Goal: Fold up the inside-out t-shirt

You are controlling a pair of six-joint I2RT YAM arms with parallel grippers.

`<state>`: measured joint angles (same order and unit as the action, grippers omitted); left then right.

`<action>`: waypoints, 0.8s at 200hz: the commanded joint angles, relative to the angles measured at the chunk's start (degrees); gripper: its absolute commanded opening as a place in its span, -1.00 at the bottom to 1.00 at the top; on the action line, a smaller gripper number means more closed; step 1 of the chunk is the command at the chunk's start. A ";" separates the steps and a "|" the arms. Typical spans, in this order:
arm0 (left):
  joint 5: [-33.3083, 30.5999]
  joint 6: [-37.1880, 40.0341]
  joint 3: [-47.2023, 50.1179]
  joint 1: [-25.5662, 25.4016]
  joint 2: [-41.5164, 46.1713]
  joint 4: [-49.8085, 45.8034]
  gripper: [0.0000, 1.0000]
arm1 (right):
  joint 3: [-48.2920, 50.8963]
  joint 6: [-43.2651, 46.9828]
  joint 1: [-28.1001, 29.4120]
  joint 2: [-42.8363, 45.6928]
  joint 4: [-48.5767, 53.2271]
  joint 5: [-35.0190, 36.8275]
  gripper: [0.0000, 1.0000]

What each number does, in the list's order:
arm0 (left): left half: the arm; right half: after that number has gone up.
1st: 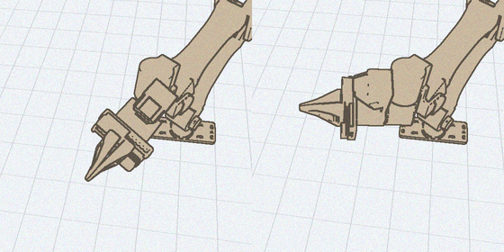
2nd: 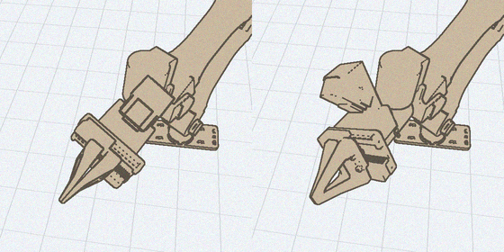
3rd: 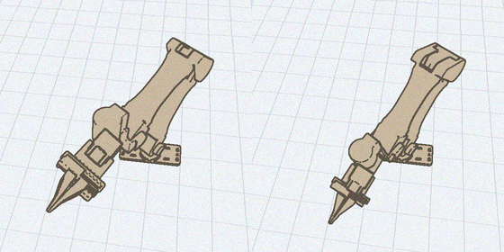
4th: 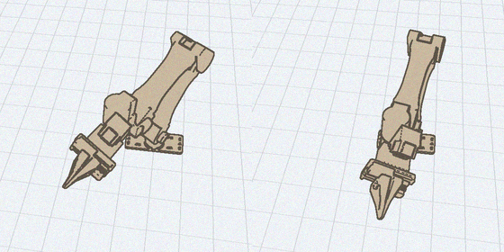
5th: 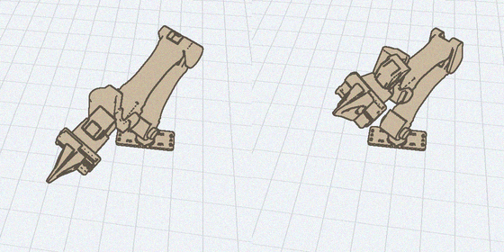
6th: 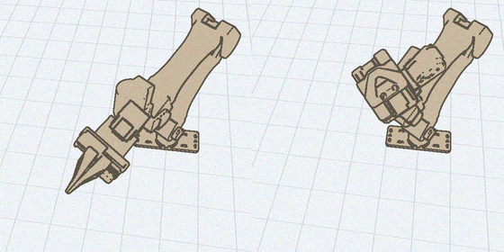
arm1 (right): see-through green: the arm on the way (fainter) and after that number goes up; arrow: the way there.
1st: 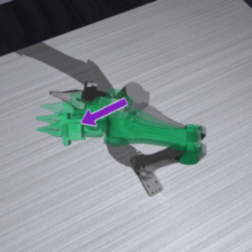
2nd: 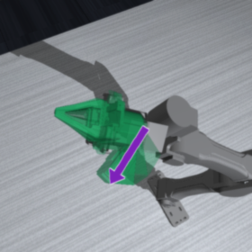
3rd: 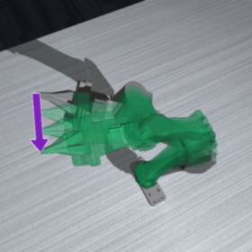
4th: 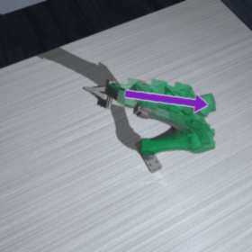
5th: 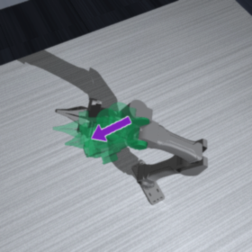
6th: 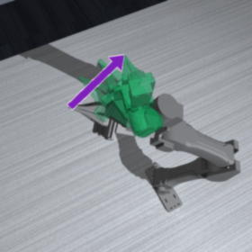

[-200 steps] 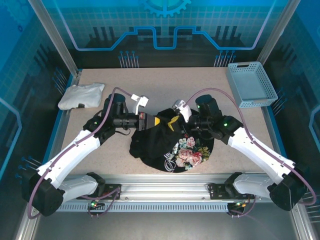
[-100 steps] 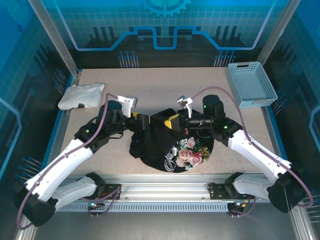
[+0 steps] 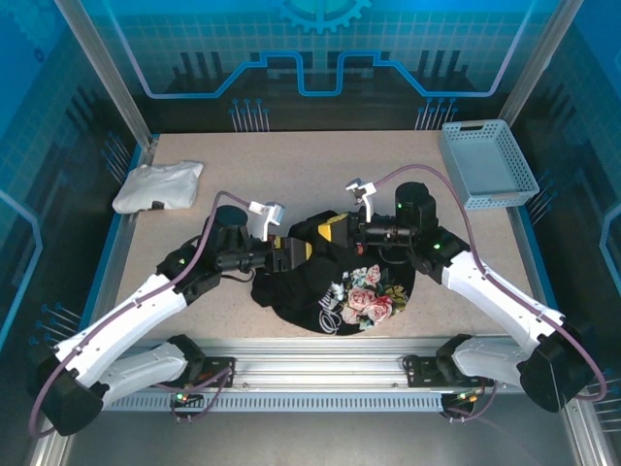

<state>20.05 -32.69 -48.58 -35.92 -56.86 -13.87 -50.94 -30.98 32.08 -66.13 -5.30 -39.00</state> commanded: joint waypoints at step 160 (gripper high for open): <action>-6.70 18.89 5.13 -2.15 8.96 9.60 -0.12 | -3.03 -9.05 -3.89 -3.03 -3.29 -5.03 -1.00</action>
<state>13.63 -17.98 -43.62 -36.69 -49.58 -9.93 -51.27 -39.07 28.42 -68.47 -7.55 -42.54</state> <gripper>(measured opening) 0.440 0.057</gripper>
